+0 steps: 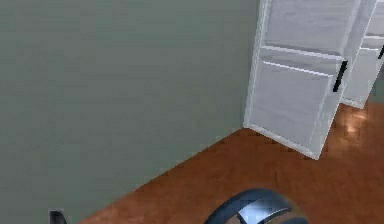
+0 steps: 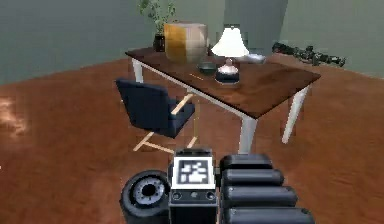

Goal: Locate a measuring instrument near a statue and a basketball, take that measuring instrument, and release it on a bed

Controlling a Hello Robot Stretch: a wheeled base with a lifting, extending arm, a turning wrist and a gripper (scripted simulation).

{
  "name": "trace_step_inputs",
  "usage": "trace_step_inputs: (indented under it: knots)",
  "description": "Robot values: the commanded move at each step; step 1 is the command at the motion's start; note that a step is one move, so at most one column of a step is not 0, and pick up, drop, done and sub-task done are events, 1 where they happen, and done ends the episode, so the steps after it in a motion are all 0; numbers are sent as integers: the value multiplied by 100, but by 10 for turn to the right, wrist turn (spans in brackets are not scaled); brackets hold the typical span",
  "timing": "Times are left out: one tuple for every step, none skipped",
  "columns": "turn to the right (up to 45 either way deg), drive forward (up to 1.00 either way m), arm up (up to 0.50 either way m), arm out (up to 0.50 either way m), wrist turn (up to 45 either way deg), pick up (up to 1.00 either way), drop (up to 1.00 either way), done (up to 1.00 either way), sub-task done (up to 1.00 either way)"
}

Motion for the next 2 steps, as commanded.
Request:
trace_step_inputs:
  knots:
    - [-390,0,0,0,0,0,0,0,0]
    - [450,0,0,0,0,0,0,0,0]
